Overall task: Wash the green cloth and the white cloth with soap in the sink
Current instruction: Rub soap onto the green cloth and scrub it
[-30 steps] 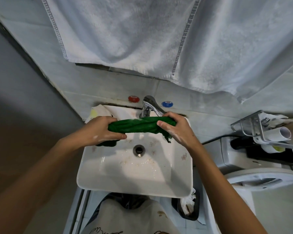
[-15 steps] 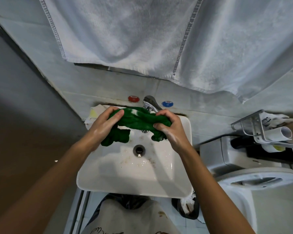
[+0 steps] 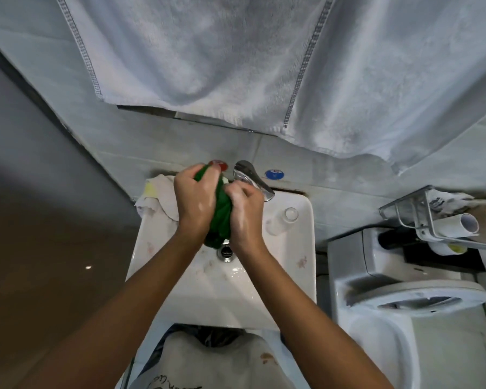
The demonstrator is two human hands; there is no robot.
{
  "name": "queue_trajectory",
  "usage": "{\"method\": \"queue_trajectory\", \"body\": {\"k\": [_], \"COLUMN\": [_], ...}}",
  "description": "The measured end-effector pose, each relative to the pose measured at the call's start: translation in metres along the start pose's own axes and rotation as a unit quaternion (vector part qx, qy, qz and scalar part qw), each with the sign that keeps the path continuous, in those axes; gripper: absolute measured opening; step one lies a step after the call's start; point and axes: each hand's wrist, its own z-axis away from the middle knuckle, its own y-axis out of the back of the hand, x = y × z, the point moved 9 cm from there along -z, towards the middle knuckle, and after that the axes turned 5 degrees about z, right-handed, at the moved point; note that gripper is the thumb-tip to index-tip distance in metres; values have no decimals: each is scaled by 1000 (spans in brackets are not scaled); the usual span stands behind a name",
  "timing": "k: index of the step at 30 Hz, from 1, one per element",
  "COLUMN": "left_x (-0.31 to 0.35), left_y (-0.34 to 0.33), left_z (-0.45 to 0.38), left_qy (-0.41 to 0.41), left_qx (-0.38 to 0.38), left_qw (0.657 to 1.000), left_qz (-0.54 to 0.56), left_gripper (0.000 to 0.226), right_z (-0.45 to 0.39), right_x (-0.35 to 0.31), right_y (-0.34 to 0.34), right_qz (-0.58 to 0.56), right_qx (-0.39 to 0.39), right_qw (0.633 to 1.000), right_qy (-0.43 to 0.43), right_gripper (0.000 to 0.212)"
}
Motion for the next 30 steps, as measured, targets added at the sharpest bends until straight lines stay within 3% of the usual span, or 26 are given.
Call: {"method": "queue_trajectory", "body": {"k": [4,6,11,16,20,23,26,30], "left_x": [3,3,-1,12,3,0,6,0], "left_y": [-10,-9,-9,-30,-17,-18,-26,-14], "left_z": [35,30,23,62,8,19,50,5], "left_qy": [-31,-30,-27,-93,-47,-58,-90,-32], "left_qx": [-44,-44,-17,-94,-1,-14,-54,15], "left_qw": [999,999,999,990,996,996,994,997], "left_qz": [2,-2,-19,-53,-72,-62,-33,-63], "left_gripper": [34,33,40,35,29,37,41,44], "right_z": [-21,-16,5,-27,3,2,-24,3], "right_x": [8,14,15,-9,-4,-8,-11,-10], "right_y": [18,14,19,36,28,29,40,24], "right_qz": [-53,-56,25,68,31,47,38,54], "right_qx": [74,76,56,102,65,49,104,55], "right_qw": [994,992,997,991,997,998,994,997], "right_qy": [-65,-84,-46,-46,-38,-15,-23,-3], "right_gripper": [40,38,33,31,42,45,41,36]}}
